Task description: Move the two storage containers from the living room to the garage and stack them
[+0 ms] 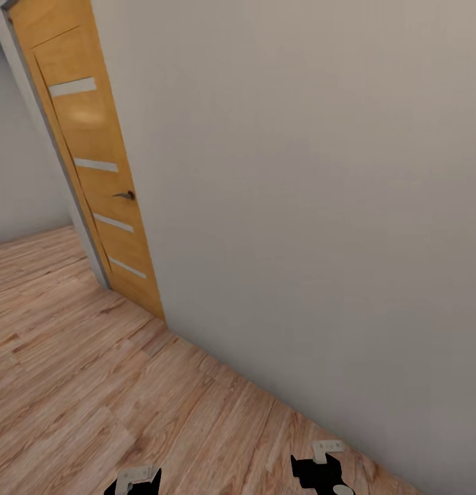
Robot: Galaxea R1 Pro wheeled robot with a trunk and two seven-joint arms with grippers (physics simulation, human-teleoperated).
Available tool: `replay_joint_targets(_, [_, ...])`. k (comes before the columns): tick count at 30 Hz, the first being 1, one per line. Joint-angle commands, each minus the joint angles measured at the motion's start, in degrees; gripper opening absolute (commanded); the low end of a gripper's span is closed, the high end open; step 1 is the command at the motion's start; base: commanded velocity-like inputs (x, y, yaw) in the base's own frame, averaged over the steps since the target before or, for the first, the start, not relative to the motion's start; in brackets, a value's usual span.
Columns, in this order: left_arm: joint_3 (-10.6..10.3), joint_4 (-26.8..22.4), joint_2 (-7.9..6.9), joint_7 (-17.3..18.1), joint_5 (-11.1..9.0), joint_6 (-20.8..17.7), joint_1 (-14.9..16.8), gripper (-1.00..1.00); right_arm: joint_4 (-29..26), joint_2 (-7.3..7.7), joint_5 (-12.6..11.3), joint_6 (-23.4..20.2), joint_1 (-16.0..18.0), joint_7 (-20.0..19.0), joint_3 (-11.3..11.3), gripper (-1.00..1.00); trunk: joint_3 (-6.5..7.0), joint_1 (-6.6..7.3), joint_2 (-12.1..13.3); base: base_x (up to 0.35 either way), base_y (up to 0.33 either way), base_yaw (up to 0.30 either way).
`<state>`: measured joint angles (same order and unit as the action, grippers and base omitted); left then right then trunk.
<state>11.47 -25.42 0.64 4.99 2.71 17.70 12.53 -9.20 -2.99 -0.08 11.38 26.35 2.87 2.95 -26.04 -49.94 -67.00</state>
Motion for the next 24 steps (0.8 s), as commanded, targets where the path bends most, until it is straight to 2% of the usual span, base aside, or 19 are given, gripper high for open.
replay_joint_targets(1, [0.48,0.02,0.06,0.46,0.26,0.14,0.04,1.00,0.06,0.00,-0.01,0.15,0.04,0.30,0.31,1.00,-0.06,-0.01,-0.03,0.090,0.000,0.002])
replay_joint_targets(12, [0.48,0.02,0.06,0.47,0.27,0.14,0.04,1.00,0.06,0.00,-0.01,0.13,0.02,0.30,0.31,1.00,-0.06,-0.01,-0.03,0.286,0.000,0.027])
replay_joint_targets(16, [0.48,0.02,0.06,0.48,0.27,0.14,0.04,1.00,0.06,0.00,-0.01,0.13,0.03,0.36,0.31,1.00,-0.06,-0.01,-0.03,0.237,0.000,0.227])
replay_joint_targets(24, [0.48,0.02,0.06,0.46,0.25,0.14,0.04,1.00,0.06,-0.01,-0.01,0.13,0.03,0.39,0.31,1.00,-0.06,-0.01,-0.03,0.039,0.000,0.279])
